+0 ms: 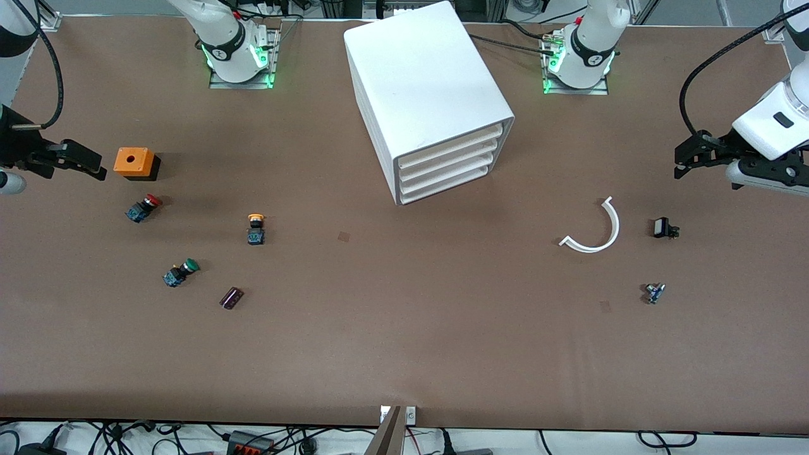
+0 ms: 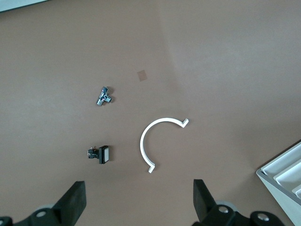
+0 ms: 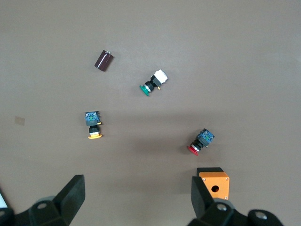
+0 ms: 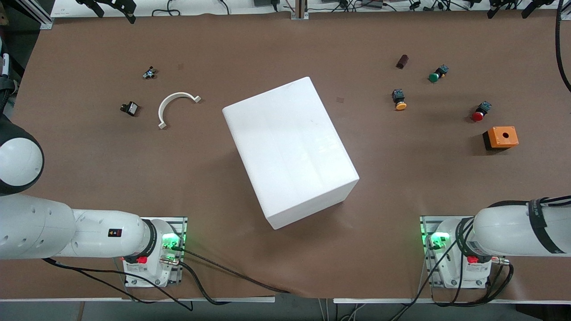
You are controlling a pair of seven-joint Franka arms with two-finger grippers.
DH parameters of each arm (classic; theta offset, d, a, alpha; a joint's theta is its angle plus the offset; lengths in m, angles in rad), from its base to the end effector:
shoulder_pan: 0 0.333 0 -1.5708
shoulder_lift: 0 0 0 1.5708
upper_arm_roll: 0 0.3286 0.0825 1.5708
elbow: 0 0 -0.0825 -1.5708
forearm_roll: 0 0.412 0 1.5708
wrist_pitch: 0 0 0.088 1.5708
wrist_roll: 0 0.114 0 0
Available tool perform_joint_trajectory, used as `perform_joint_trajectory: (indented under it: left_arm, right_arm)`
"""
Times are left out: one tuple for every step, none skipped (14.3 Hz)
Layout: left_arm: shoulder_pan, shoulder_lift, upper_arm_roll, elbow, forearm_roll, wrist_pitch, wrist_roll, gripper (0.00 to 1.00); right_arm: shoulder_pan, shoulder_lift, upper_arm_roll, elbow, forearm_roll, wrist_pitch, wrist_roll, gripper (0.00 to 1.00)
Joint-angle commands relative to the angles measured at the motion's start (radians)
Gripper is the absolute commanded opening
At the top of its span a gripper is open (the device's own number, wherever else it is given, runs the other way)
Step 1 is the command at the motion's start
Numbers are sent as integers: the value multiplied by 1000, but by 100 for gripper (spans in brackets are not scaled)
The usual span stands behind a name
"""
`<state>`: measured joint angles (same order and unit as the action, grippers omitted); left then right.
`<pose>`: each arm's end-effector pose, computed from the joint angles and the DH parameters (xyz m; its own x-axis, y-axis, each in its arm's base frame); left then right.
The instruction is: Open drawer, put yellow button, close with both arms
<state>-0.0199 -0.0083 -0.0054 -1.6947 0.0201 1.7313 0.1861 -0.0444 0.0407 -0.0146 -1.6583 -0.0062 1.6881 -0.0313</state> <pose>0.5914 -0.0130 0.5868 0.9762 -0.2129 0.0404 -0.2119 -0.9769 -0.0280 0.6006 -0.0360 0.5722 0.9996 -0.0270 -0.0111 -0.0269 -0.9996 0.0064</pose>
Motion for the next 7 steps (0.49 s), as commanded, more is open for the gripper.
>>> perform_joint_trajectory:
  left_arm:
    - [1,-12,-24,15,-17,-35,13,100]
    - [1,-13,-30,24,-17,-73,13,100]
    - [1,-12,-30,35,-17,-88,13,100]
    - [1,-10,-28,36,-17,-88,13,100]
    - [8,-10,-28,36,-17,-88,13,100]
    - [11,-10,-28,36,-17,-93,13,100]
    - [11,-10,-28,36,-17,-93,13,100]
  right_arm:
    - [-8,-13,10,-8,-11,-8,-9,100]
    - [-8,-13,10,-8,-11,-8,-9,100]
    - [-8,-13,10,-8,-11,-8,-9,100]
    - [-8,-7,10,-8,-11,-7,-9,100]
    - [-8,-2,12,-6,-11,-5,-7,100]
    - [-6,4,13,-6,-9,-4,-9,100]
    - [0,17,13,-6,-9,-4,-9,100]
